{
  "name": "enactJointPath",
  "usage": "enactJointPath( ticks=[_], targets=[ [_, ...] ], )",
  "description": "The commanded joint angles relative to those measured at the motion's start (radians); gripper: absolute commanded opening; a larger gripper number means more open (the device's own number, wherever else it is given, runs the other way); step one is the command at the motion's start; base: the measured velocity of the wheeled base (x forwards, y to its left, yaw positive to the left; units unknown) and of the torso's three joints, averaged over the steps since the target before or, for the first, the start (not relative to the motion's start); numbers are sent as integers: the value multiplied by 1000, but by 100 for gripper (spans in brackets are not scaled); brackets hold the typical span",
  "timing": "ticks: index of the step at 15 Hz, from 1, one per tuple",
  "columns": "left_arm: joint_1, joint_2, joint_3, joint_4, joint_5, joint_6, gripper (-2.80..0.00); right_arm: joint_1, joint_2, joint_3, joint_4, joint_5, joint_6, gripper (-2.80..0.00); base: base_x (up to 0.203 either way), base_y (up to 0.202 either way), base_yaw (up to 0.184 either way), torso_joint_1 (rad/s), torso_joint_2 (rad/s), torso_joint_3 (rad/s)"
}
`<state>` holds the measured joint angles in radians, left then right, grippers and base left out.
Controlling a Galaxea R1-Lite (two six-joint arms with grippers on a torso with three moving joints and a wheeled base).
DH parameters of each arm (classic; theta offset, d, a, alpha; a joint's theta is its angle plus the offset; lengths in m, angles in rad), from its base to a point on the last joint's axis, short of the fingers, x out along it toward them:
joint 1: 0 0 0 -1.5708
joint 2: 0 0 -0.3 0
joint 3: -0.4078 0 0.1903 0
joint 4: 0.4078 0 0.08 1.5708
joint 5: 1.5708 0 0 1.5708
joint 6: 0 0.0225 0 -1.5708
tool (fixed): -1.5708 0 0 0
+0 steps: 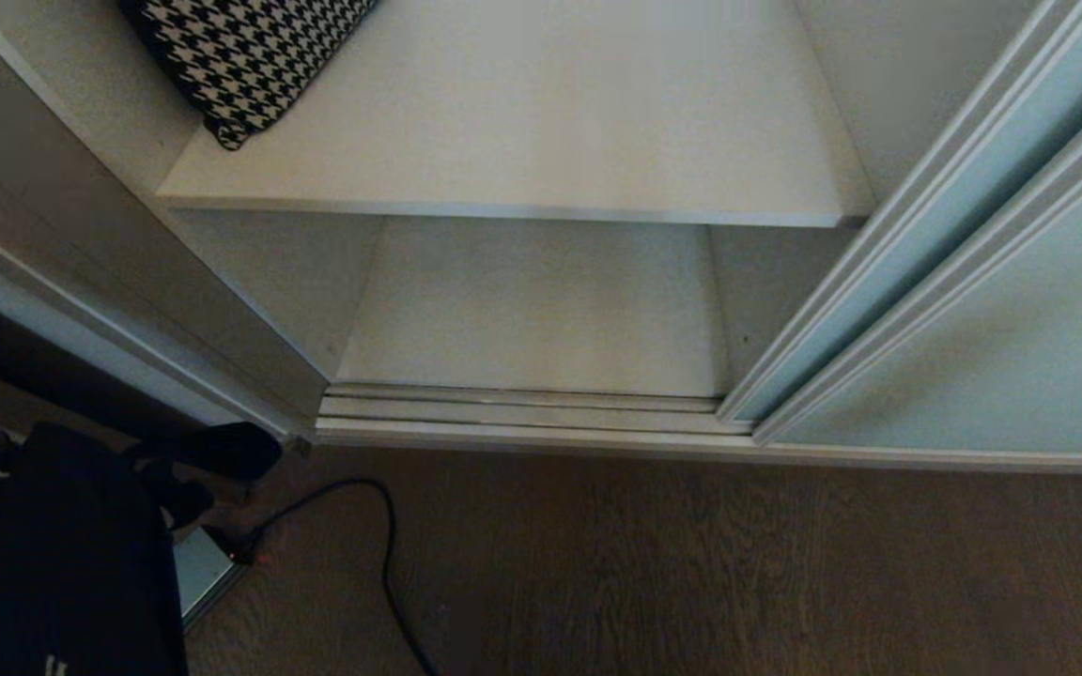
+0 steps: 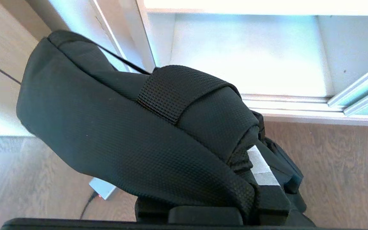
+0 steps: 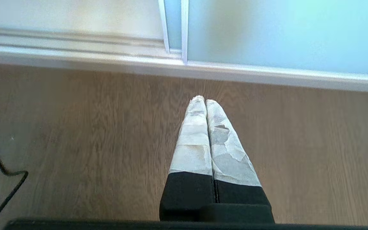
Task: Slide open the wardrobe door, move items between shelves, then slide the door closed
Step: Place the bag on the higher shelf
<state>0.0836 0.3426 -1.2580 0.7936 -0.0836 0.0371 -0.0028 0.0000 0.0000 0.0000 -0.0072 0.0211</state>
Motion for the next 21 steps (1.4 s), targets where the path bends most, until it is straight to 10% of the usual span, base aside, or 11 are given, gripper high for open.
enactJointPath(
  ticks=[1, 21],
  targets=[
    [-4, 16, 2, 3, -1, 4, -280, 0, 0, 2, -2, 0, 0, -280, 0, 0, 0, 7, 1, 199],
    [-58, -16, 35, -31, -2, 10, -280, 1, 0, 0, 0, 0, 0, -280, 0, 0, 0, 1, 0, 93]
  ],
)
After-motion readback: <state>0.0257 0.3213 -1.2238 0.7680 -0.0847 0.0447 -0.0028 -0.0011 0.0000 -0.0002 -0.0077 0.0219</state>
